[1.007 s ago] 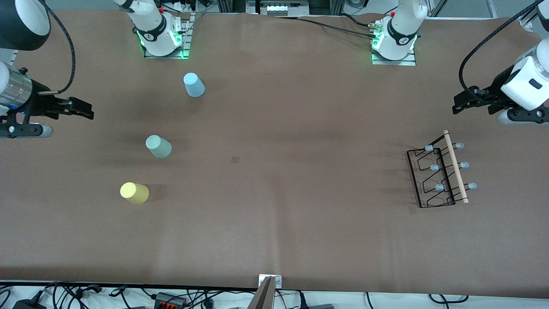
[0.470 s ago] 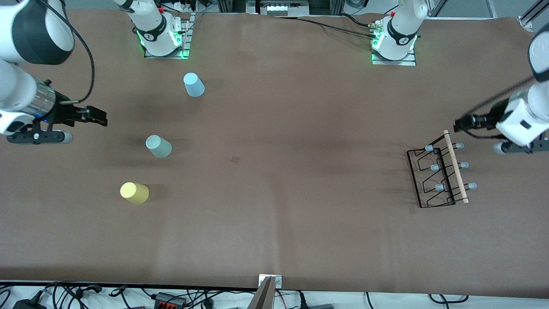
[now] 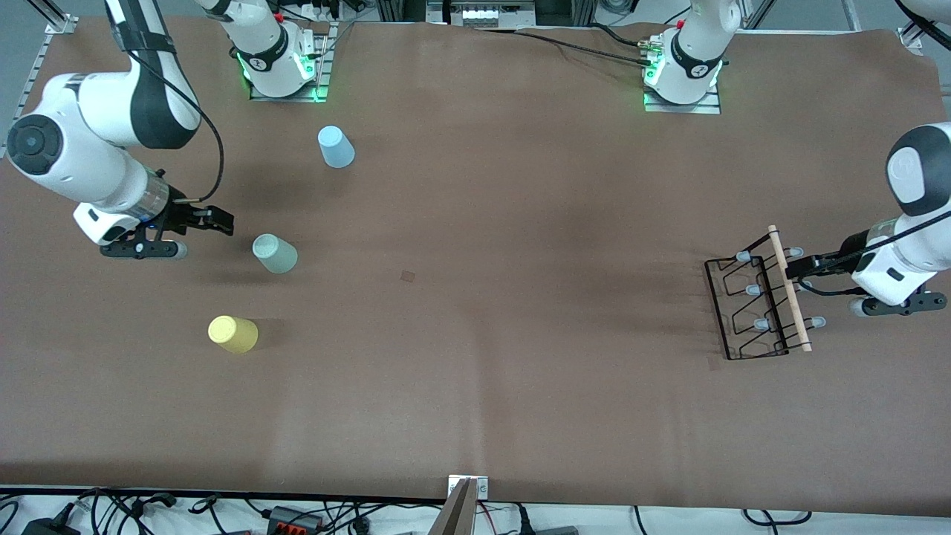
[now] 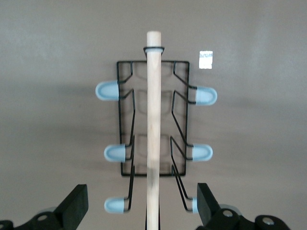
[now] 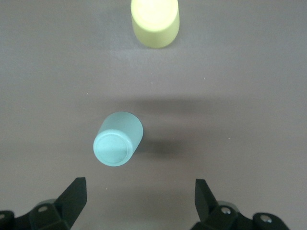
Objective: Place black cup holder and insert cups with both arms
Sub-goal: 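Grasp the teal cup with the right gripper while the left gripper grasps the rod, then drag the rack to mid-table with the left gripper while the right gripper lifts the cup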
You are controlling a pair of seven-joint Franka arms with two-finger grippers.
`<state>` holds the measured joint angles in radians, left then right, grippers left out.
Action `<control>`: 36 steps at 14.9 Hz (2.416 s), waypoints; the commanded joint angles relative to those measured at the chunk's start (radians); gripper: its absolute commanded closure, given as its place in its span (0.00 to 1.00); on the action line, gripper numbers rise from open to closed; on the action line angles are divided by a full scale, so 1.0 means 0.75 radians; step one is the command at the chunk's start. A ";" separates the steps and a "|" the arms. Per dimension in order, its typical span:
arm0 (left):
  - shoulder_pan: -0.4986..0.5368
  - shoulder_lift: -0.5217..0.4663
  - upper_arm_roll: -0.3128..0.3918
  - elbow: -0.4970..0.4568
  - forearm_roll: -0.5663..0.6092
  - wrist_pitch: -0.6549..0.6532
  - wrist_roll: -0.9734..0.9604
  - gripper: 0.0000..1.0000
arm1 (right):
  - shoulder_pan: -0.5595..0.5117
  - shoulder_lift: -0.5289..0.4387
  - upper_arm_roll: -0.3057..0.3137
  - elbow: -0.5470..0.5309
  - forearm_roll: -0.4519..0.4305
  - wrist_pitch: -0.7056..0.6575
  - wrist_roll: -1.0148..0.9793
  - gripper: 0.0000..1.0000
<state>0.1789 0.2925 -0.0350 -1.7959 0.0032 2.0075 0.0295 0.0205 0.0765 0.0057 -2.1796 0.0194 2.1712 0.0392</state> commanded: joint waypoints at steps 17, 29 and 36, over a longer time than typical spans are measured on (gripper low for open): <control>0.003 0.017 -0.011 -0.168 0.022 0.213 0.036 0.99 | 0.122 0.186 0.017 -0.143 0.021 0.431 0.293 0.00; -0.065 -0.020 -0.368 0.122 0.012 -0.218 -0.102 0.99 | 0.114 0.205 0.033 -0.215 0.021 0.527 0.291 0.00; -0.463 0.097 -0.546 0.132 0.016 -0.061 -0.773 0.99 | 0.110 0.221 0.033 -0.221 0.021 0.560 0.291 0.00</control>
<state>-0.0755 0.3306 -0.4461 -1.7246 0.0023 1.9058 -0.4333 0.1074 0.2438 0.0261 -2.3276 0.0246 2.5586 0.2613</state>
